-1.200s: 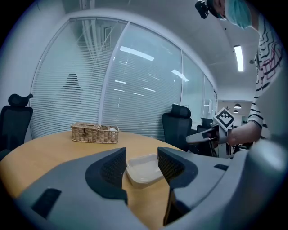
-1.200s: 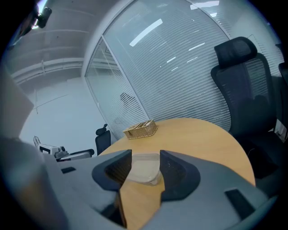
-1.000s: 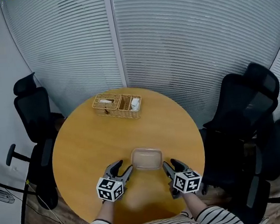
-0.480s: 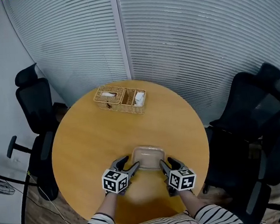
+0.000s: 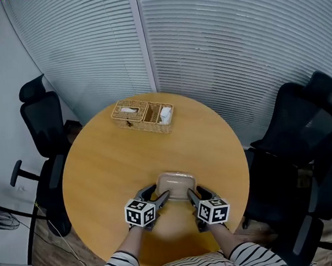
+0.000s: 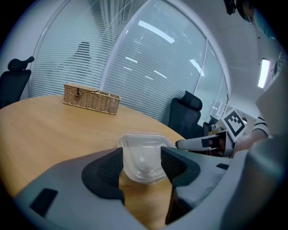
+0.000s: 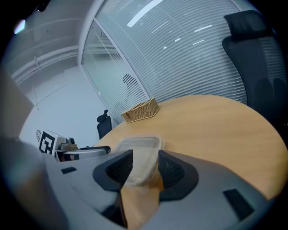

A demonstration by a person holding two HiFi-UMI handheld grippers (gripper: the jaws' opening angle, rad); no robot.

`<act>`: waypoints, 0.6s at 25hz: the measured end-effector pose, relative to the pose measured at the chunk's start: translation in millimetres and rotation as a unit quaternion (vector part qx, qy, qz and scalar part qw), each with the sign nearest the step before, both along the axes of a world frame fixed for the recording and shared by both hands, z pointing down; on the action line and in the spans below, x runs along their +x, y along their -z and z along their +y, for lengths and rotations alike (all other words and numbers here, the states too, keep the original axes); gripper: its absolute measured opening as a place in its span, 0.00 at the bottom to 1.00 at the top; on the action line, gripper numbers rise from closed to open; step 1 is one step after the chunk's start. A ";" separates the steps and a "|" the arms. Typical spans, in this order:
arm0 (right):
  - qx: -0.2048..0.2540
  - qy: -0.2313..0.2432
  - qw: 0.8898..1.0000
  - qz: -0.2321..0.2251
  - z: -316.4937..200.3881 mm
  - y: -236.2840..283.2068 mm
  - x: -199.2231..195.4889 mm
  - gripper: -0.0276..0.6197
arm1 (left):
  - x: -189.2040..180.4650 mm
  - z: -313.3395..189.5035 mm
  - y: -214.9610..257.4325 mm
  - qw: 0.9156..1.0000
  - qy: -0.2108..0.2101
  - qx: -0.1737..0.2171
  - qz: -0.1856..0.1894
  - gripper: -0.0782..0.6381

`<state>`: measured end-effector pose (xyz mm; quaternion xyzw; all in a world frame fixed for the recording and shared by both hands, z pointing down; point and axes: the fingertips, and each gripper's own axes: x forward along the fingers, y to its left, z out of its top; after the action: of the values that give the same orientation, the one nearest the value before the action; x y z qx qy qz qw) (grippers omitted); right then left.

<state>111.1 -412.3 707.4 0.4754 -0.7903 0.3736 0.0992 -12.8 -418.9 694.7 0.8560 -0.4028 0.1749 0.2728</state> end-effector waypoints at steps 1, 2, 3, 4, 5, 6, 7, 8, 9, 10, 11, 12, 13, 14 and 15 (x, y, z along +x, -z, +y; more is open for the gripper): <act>0.000 0.000 1.000 -0.002 0.3 0.5 0.0 0.34 | 0.0 0.2 0.8 1.000 0.002 0.000 0.002 0.45; 0.000 -0.001 1.000 -0.003 0.8 1.2 0.1 0.34 | 0.3 0.7 1.8 1.000 0.004 0.000 0.005 0.45; 0.001 -0.002 1.000 -0.004 1.4 2.3 0.3 0.34 | 0.5 1.4 2.9 1.000 0.005 0.000 0.007 0.45; 0.003 -0.003 1.000 -0.004 2.0 3.9 0.4 0.33 | 0.4 2.2 4.3 1.000 0.006 0.002 0.009 0.45; 0.006 -0.005 1.000 -0.006 2.4 6.0 0.6 0.33 | 0.1 3.1 6.3 1.000 0.008 0.004 0.012 0.45; 0.009 -0.007 1.000 -0.008 2.4 8.5 1.0 0.32 | -0.4 3.6 9.0 1.000 0.010 0.007 0.016 0.44; 0.011 -0.011 1.000 -0.012 1.9 11.3 1.6 0.31 | -0.9 3.8 12.2 1.000 0.013 0.012 0.021 0.44; 0.014 -0.015 1.000 -0.017 1.3 14.4 2.4 0.30 | -1.3 3.8 16.1 0.999 0.017 0.017 0.026 0.44; 0.018 -0.018 0.999 -0.021 0.8 17.8 3.2 0.29 | -1.9 3.8 20.5 0.999 0.020 0.024 0.034 0.44; 0.022 -0.021 0.999 -0.023 0.7 21.5 3.9 0.28 | -2.5 4.0 25.6 0.998 0.024 0.031 0.043 0.44; 0.028 -0.023 0.999 -0.024 0.8 25.7 4.6 0.27 | -3.4 4.3 31.3 0.997 0.029 0.038 0.055 0.44; 0.034 -0.026 0.999 -0.024 1.2 30.7 5.2 0.26 | -4.9 4.7 37.4 0.996 0.036 0.046 0.068 0.44; 0.040 -0.029 0.998 -0.025 1.7 36.6 5.7 0.25 | -6.9 5.3 43.7 0.994 0.044 0.053 0.081 0.44; 0.048 -0.034 0.998 -0.028 2.3 43.4 5.9 0.25 | -9.4 6.1 49.9 0.993 0.052 0.060 0.093 0.44; 0.055 -0.038 0.997 -0.032 2.9 50.5 5.9 0.24 | -11.8 7.0 55.8 0.991 0.058 0.066 0.102 0.44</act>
<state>117.0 -409.4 656.9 0.4978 -0.7937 0.3482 0.0333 -24.5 -411.9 639.0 0.8606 -0.4326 0.0433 0.2651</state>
